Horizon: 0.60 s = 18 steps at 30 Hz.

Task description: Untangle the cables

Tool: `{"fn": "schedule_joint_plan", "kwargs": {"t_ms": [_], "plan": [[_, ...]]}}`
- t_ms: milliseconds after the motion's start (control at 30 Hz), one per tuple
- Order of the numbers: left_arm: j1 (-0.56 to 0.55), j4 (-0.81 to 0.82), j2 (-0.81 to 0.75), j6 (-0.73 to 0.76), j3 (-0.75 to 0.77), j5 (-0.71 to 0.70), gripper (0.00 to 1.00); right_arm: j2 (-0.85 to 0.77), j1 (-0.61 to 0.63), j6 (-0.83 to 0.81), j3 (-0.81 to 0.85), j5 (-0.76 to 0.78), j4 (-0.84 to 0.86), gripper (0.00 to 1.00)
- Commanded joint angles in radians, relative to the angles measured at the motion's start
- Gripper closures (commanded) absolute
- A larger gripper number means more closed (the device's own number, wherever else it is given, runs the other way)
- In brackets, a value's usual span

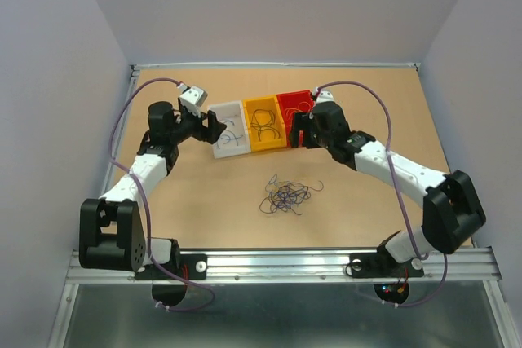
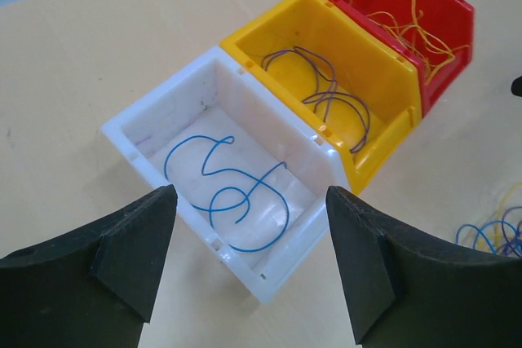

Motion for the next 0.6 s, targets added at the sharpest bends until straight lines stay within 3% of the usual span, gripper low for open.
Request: {"fn": "schedule_joint_plan", "kwargs": {"t_ms": [0, 200, 567], "plan": [[-0.021, 0.056, -0.058, 0.065, -0.015, 0.146, 0.15, -0.091, 0.035, -0.106, -0.045, -0.349, 0.025, 0.2], [-0.023, 0.056, -0.06, 0.079, -0.015, 0.137, 0.15, 0.01, 0.193, -0.187, 0.03, -0.336, -0.059, 0.18], [-0.024, 0.056, -0.055, 0.084, -0.013, 0.113, 0.15, 0.129, 0.267, -0.132, 0.082, -0.35, -0.113, 0.21]]}}
